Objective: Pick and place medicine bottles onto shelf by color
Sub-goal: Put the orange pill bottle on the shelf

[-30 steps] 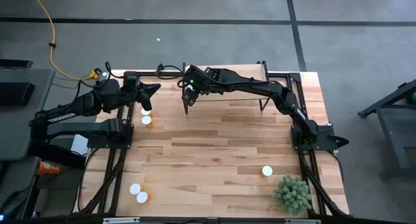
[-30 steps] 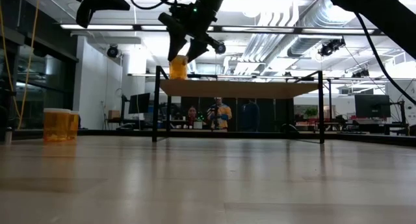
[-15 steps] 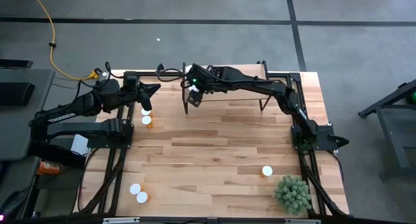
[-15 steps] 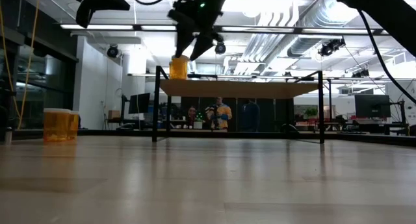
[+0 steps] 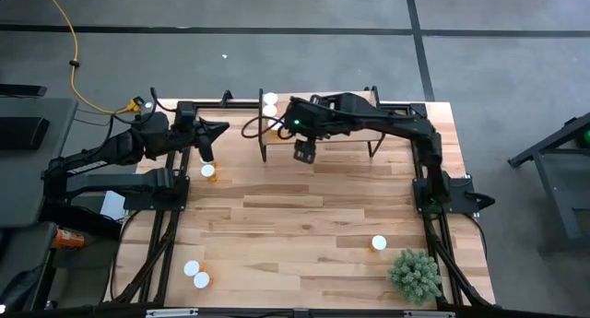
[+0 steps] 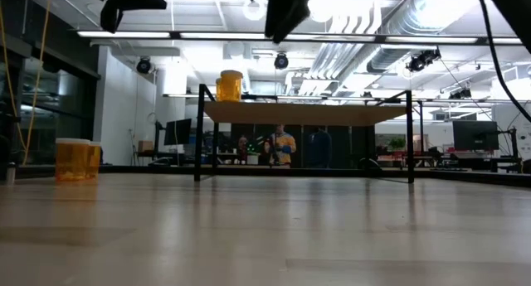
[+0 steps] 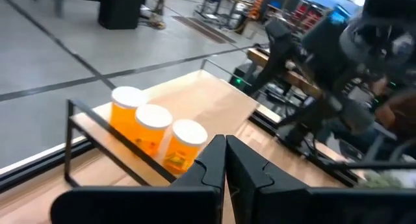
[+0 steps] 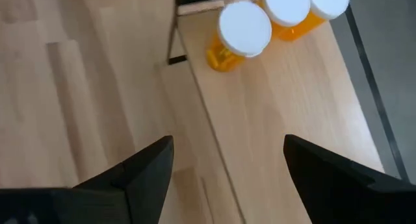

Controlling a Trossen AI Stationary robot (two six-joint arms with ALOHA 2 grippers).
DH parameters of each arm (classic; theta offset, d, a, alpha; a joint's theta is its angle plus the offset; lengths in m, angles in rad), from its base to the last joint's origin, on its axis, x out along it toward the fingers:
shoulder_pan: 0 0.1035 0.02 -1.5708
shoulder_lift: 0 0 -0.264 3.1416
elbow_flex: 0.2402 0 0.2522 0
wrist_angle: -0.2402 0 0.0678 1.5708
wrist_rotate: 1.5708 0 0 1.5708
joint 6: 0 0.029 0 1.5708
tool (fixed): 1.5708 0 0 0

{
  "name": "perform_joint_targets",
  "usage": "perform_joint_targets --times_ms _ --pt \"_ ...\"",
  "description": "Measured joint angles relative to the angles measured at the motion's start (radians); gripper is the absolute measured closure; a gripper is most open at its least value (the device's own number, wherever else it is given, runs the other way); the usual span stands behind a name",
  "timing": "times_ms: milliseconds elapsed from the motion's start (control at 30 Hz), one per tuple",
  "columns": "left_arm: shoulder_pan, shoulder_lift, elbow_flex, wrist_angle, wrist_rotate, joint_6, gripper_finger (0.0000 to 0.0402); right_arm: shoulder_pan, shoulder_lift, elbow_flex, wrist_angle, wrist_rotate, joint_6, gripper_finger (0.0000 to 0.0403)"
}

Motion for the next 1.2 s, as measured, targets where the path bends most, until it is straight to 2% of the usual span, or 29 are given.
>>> perform_joint_targets --times_ms 233,300,367,467,600,667,733,833,967,1067,1200 --pt "-0.013 -0.050 0.000 0.011 0.091 0.044 0.0401 0.043 -0.106 0.000 -0.052 0.000 0.018 0.0120" --pt "-0.031 -0.075 0.000 0.013 0.100 0.052 0.0401 0.052 -0.151 -0.045 -0.028 0.001 0.037 0.0120" --pt "-0.051 -0.103 0.000 0.012 0.099 0.064 0.0401 0.066 -0.237 -0.192 0.054 0.001 0.063 0.0120" --pt "-0.084 -0.148 -0.004 0.020 0.080 0.066 0.0402 0.099 -0.431 -0.561 0.264 0.000 0.152 0.0120" --pt "-0.131 -0.217 -0.086 0.138 0.066 0.064 0.0401 0.183 -0.716 -1.032 0.566 -0.027 0.415 0.0120" --pt "-0.154 -0.238 -0.149 0.233 0.051 0.039 0.0402 0.244 -0.834 -1.180 0.656 -0.028 0.589 0.0120" --pt "-0.177 -0.240 -0.209 0.323 0.038 0.018 0.0401 0.311 -0.919 -1.264 0.679 -0.012 0.745 0.0120" --pt "-0.213 -0.208 -0.266 0.403 0.016 0.001 0.0401 0.402 -0.974 -1.287 0.624 0.024 0.902 0.0120" --pt "-0.248 -0.155 -0.276 0.419 -0.049 0.002 0.0402 0.482 -0.918 -1.182 0.361 0.006 1.033 0.0120" --pt "-0.255 -0.129 -0.276 0.433 -0.065 0.003 0.0402 0.526 -0.831 -1.121 0.148 -0.084 1.131 0.0120" --pt "-0.255 -0.116 -0.276 0.433 -0.065 0.003 0.0402 0.584 -0.738 -1.135 0.085 -0.248 1.227 0.0120"
